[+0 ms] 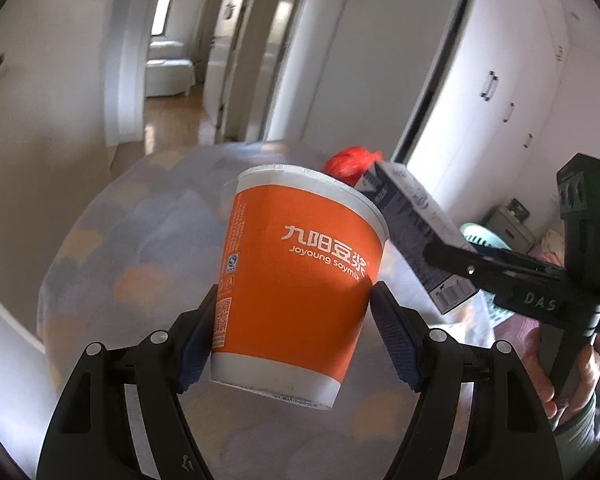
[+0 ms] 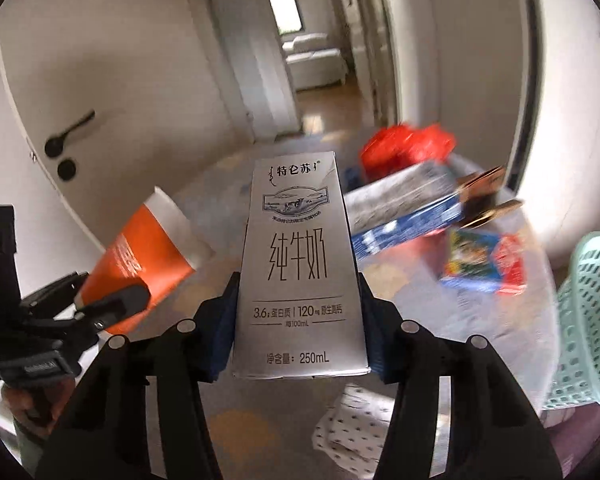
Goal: Collect trash
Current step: 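Carry the cup and carton over the teal basket and release both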
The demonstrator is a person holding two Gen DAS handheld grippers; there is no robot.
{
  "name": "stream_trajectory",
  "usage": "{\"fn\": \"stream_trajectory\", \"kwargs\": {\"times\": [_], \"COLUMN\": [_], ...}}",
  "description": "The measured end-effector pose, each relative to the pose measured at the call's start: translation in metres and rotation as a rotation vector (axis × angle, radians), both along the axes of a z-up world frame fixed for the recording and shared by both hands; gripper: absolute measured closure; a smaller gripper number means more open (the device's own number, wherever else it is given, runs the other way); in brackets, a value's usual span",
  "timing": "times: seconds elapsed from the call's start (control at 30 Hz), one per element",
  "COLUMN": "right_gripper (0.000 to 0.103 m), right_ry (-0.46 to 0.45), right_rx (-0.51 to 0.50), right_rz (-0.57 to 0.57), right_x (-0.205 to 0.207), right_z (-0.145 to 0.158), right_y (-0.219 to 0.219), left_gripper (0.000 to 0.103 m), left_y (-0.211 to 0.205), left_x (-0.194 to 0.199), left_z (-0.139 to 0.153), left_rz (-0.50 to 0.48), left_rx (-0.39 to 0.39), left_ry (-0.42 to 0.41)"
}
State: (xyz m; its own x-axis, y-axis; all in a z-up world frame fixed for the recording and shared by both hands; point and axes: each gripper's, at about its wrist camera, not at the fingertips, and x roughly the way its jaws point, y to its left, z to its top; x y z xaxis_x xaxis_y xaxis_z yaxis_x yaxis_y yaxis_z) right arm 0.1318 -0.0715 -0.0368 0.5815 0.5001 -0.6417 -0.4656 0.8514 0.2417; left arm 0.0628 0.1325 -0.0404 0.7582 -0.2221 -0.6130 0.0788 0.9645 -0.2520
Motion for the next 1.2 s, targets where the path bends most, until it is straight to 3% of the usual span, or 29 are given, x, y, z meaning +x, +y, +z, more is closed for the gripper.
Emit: {"fn": "stream_trajectory", "kwargs": {"times": [0.17,0.37,0.7,0.87,1.0,1.2], "right_gripper": [0.053,0.053,0.052,0.052,0.052,0.051], "right_ry": [-0.053,0.0,0.002,0.025,0.08,0.188], "right_rx": [0.032,0.077,0.107,0.09,0.066,0.071], "right_rz": [-0.105,-0.221,-0.491,-0.63,-0.736,-0.855], "right_x": [-0.001,0.003,0.009,0.018,0.03,0.044], "right_z": [0.019,0.018,0.015,0.006,-0.016,-0.052], "right_y": [-0.043,-0.111,-0.236,-0.293,-0.328,-0.368], "left_gripper": [0.032,0.032,0.032,0.032,0.032,0.031], "left_y": [-0.039,-0.1,-0.213,-0.271,-0.315,-0.367], "left_x": [0.015,0.036,0.086,0.12,0.141,0.167], "left_z": [0.02,0.033,0.04,0.038,0.028,-0.012], "left_rz": [-0.083,-0.199,-0.417,-0.564,-0.626,-0.642], "left_rx": [0.022,0.054,0.05,-0.033,-0.023,0.047], "left_ry": [-0.045,-0.084,-0.047,0.04,0.083,0.166]}}
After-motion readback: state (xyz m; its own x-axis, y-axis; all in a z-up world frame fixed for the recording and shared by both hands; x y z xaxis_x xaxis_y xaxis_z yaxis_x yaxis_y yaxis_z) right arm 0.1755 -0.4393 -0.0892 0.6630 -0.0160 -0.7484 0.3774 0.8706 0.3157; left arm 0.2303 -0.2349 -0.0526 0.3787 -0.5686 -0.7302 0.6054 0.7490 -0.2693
